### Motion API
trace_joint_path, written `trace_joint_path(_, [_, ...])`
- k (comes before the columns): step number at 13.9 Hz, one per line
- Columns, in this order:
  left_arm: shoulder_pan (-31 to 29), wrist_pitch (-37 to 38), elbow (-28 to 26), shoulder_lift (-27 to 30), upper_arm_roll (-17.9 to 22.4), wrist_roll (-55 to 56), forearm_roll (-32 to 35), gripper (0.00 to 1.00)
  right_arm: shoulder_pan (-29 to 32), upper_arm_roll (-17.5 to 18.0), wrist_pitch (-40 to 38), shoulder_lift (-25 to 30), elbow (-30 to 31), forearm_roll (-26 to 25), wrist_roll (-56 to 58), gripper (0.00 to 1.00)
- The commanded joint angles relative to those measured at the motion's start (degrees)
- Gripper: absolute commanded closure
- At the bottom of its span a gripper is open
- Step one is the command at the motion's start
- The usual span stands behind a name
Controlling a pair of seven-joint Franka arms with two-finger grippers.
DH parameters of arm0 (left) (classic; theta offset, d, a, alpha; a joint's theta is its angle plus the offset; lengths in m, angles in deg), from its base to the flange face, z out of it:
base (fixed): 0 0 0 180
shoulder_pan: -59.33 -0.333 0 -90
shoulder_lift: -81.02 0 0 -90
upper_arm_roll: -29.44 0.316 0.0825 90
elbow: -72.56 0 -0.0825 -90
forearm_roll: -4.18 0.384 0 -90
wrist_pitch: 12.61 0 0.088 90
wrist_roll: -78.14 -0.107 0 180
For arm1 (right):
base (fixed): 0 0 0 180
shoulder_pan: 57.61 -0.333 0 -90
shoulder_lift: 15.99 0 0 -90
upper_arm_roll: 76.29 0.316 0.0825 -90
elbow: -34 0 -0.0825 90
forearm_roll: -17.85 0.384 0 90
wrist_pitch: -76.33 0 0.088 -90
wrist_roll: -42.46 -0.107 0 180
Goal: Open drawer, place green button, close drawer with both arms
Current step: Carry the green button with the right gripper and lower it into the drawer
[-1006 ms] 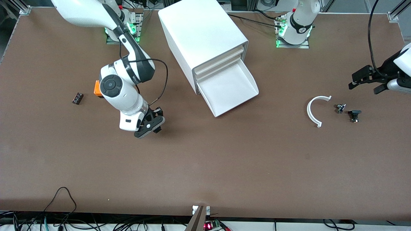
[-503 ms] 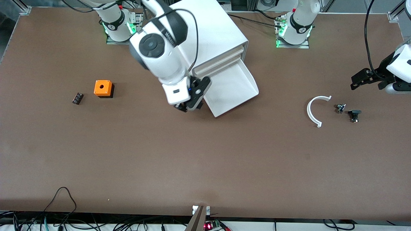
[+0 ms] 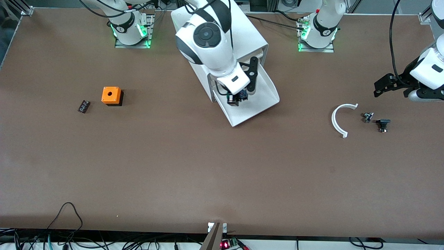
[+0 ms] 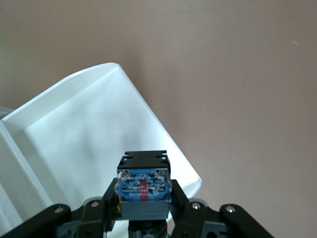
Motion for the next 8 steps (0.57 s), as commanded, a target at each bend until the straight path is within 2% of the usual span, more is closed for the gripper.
trace_joint_path(1, [0.2,1.0,1.4,-0.7,-0.2,0.8,1.8,0.0,-2.8,-1.3,-0.9,-4.3,-3.5,-0.8,5.2,0.62])
trace_joint_path(4, [0.2,1.1,1.4,-0.8,-0.2,0.9,1.8,0.0,-3.9,-1.9,-1.8,-6.0,-3.4,-1.3,12.9,0.62])
trace_joint_path(8, [0.9,0.2,1.2,-1.6,-0.6,1.0,1.3,0.0,-8.8,-2.8,-3.0,-7.9,-3.3,-6.7,12.9,0.62])
